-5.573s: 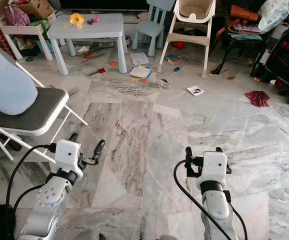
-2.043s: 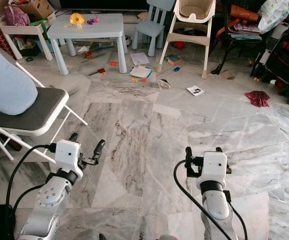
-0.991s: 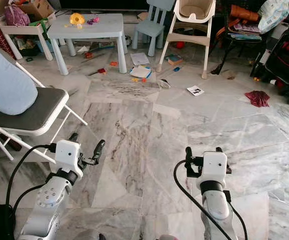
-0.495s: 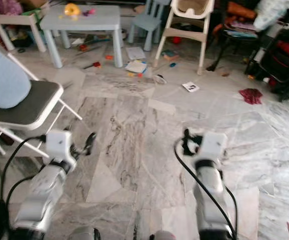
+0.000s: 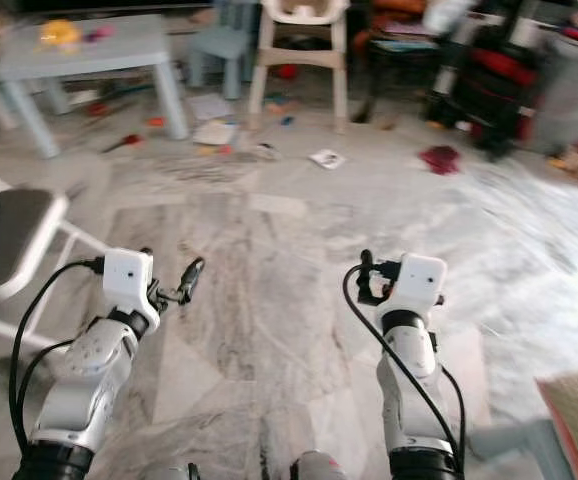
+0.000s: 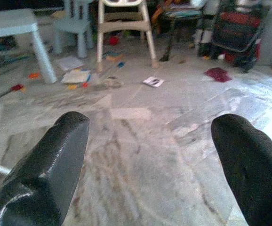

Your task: Move the pillow to the sofa

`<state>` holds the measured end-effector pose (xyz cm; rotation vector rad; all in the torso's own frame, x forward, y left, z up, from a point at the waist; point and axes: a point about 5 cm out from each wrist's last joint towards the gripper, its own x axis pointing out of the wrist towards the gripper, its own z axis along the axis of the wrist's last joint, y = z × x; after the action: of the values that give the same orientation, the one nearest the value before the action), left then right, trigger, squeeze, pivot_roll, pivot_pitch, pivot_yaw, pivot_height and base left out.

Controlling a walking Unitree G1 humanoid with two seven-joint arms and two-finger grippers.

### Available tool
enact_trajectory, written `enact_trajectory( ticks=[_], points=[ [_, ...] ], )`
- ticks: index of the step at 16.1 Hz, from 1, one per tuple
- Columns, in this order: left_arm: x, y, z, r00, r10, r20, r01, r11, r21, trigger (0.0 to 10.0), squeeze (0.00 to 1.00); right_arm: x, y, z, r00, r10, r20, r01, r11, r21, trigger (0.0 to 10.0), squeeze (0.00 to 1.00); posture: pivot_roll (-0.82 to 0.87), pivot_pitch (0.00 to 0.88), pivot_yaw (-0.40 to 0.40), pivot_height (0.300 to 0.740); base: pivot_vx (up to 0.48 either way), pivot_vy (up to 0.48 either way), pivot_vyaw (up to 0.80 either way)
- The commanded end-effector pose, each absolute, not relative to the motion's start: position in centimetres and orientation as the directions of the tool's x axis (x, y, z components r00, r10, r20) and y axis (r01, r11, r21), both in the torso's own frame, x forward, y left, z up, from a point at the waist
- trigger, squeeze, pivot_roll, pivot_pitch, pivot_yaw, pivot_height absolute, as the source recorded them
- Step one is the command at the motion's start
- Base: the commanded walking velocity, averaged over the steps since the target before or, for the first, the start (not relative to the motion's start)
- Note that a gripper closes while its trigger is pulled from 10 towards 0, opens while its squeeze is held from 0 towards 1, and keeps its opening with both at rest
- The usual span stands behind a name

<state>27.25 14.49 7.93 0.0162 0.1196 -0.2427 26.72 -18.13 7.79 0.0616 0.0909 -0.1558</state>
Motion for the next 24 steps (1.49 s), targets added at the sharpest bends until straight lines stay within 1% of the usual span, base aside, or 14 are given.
enact_trajectory(
  ticks=[1, 2, 3, 5, 12, 13, 16, 17, 24],
  points=[
    [27.39, 14.80, 7.98, 0.964, -0.231, -0.129, 0.233, 0.973, -0.004, 10.0, 0.00, 27.13, -17.81, 8.12, 0.986, -0.141, -0.088, 0.145, 0.988, 0.048, 10.0, 0.00, -0.04, 0.000, 0.016, 0.740, 0.000, 0.000, -0.80],
    [27.47, 14.83, 8.05, 0.964, -0.233, -0.127, 0.234, 0.972, -0.002, 10.0, 0.00, 27.29, -17.81, 8.15, 0.986, -0.143, -0.088, 0.147, 0.988, 0.047, 10.0, 0.00, -0.04, 0.000, 0.017, 0.740, 0.000, 0.000, -0.80],
    [27.48, 14.87, 8.07, 0.964, -0.235, -0.127, 0.237, 0.971, 0.002, 10.0, 0.00, 27.30, -18.02, 7.88, 0.980, -0.164, -0.110, 0.173, 0.982, 0.077, 10.0, 0.00, -0.04, 0.000, 0.018, 0.740, 0.000, 0.000, -0.80],
    [27.47, 14.86, 8.10, 0.961, -0.243, -0.129, 0.244, 0.970, -0.007, 10.0, 0.00, 27.10, -17.75, 7.82, 0.981, -0.155, -0.113, 0.164, 0.983, 0.077, 10.0, 0.00, -0.04, 0.000, 0.022, 0.740, 0.000, 0.000, -0.80],
    [27.51, 14.66, 8.17, 0.956, -0.262, -0.134, 0.264, 0.965, -0.003, 10.0, 0.00, 26.93, -17.67, 7.56, 0.978, -0.164, -0.126, 0.173, 0.982, 0.069, 10.0, 0.00, -0.04, 0.000, 0.024, 0.740, 0.000, 0.276, -0.80],
    [27.52, 14.64, 8.17, 0.955, -0.263, -0.135, 0.265, 0.964, -0.003, 10.0, 0.00, 26.99, -17.57, 7.58, 0.981, -0.148, -0.125, 0.159, 0.983, 0.088, 10.0, 0.00, -0.04, 0.000, 0.023, 0.740, 0.000, 0.292, -0.80],
    [27.61, 14.57, 8.17, 0.955, -0.265, -0.136, 0.267, 0.964, -0.001, 10.0, 0.00, 27.20, -17.33, 7.72, 0.982, -0.145, -0.121, 0.156, 0.984, 0.086, 10.0, 0.00, -0.04, 0.000, 0.020, 0.740, 0.000, 0.292, -0.80],
    [27.64, 14.53, 8.17, 0.955, -0.264, -0.137, 0.267, 0.964, -0.001, 10.0, 0.00, 27.23, -17.34, 7.74, 0.982, -0.145, -0.120, 0.156, 0.984, 0.085, 10.0, 0.00, -0.04, 0.000, 0.019, 0.740, 0.000, 0.292, -0.49],
    [27.75, 14.34, 8.03, 0.954, -0.262, -0.145, 0.265, 0.964, 0.003, 10.0, 0.00, 27.31, -17.20, 7.65, 0.981, -0.146, -0.125, 0.157, 0.984, 0.082, 10.0, 0.00, -0.04, 0.000, 0.015, 0.740, 0.000, 0.294, 0.00]
  ],
)
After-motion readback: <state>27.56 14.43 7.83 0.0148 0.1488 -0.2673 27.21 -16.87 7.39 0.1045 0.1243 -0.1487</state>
